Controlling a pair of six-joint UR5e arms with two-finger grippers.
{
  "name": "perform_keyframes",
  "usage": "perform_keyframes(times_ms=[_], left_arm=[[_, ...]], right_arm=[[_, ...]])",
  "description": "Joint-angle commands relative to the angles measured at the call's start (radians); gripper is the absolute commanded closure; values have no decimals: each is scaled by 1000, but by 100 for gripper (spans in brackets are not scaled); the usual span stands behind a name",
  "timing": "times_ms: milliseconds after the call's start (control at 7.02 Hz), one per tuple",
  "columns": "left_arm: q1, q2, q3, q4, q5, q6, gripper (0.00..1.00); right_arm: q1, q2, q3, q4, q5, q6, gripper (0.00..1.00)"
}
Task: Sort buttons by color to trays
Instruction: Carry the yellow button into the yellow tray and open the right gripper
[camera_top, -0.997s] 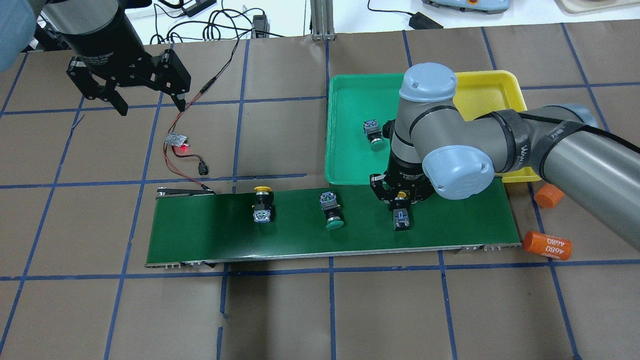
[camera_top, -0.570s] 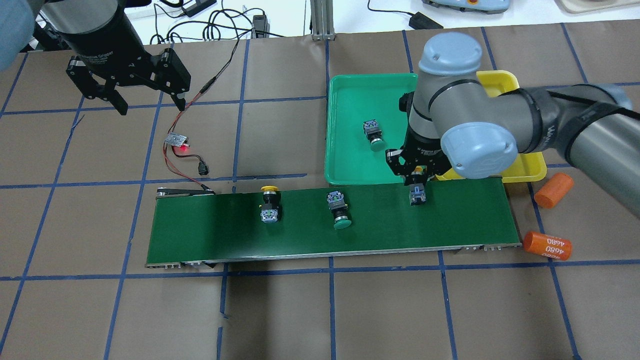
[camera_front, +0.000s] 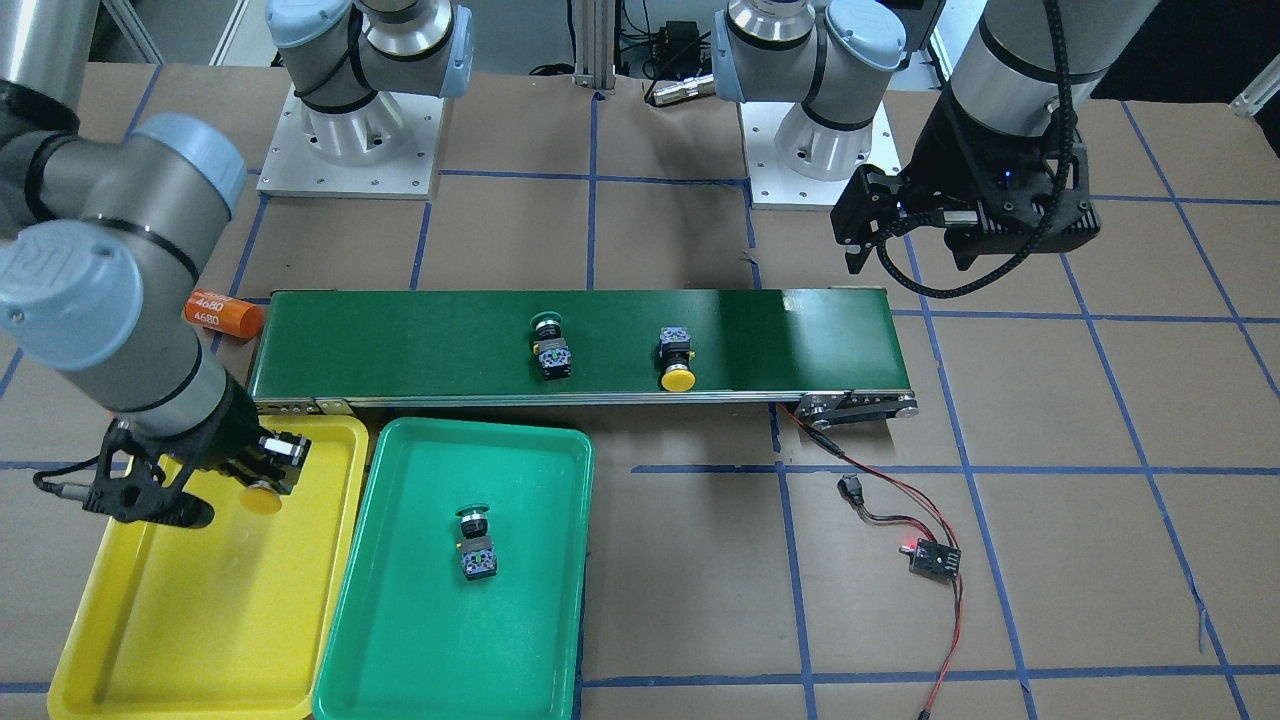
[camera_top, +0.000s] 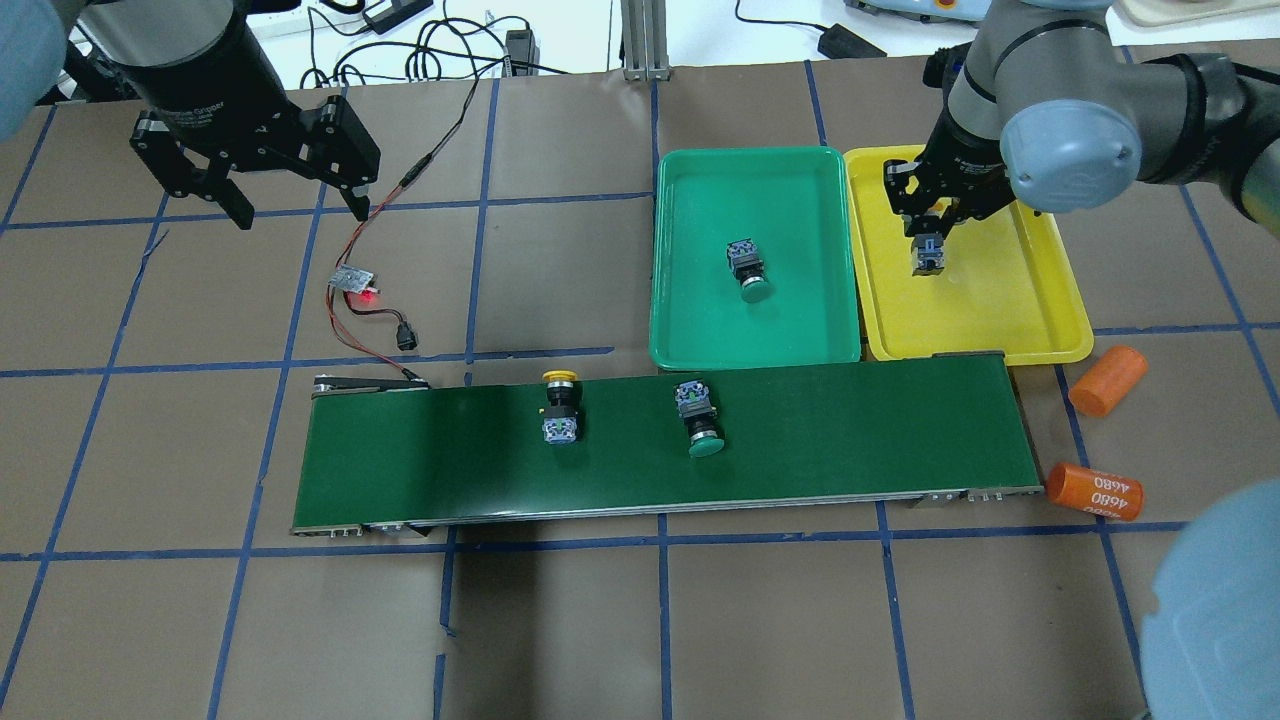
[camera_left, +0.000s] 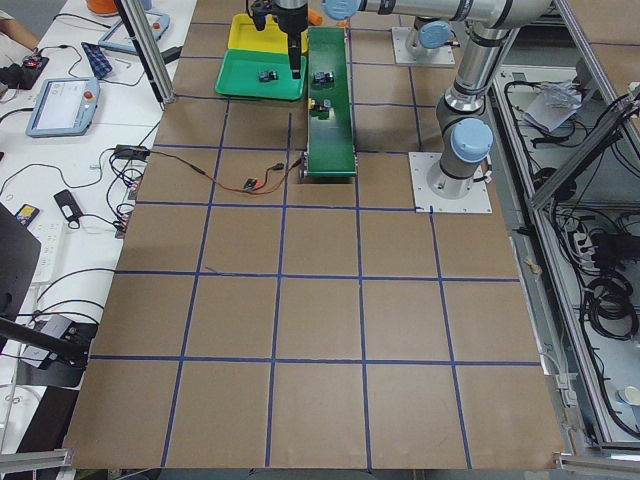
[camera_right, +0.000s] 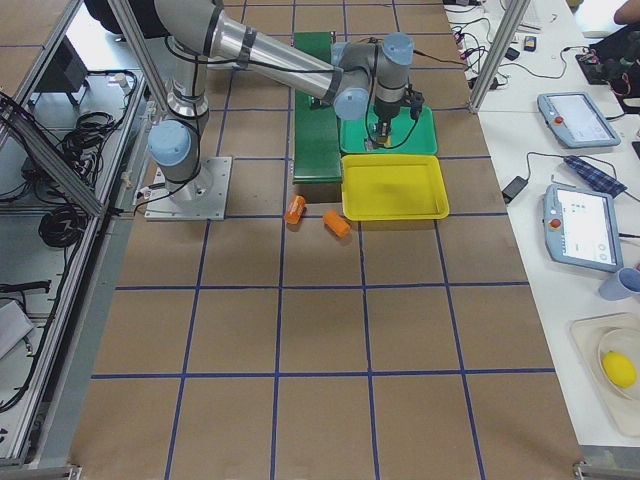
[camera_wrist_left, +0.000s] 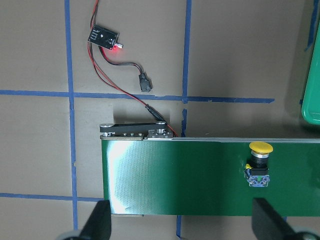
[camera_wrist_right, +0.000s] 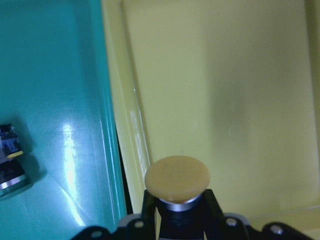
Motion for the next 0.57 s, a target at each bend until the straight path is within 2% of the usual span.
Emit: perform_keyframes(times_ms=[0,142,285,427], left_arm=[[-1,0,1,0,-2,1,0],[-1,1,-2,-1,2,1,0],[-1,-2,1,0,-2,1,0],[-1,1,-1,0,1,1,0]], right_arm=[[-31,72,-21,-64,1,-51,6],[-34,67,-19,-65,3,-51,0],[-37,52,-19,-49,9,-51,0],[-34,-9,-18,21,12,-50,0]])
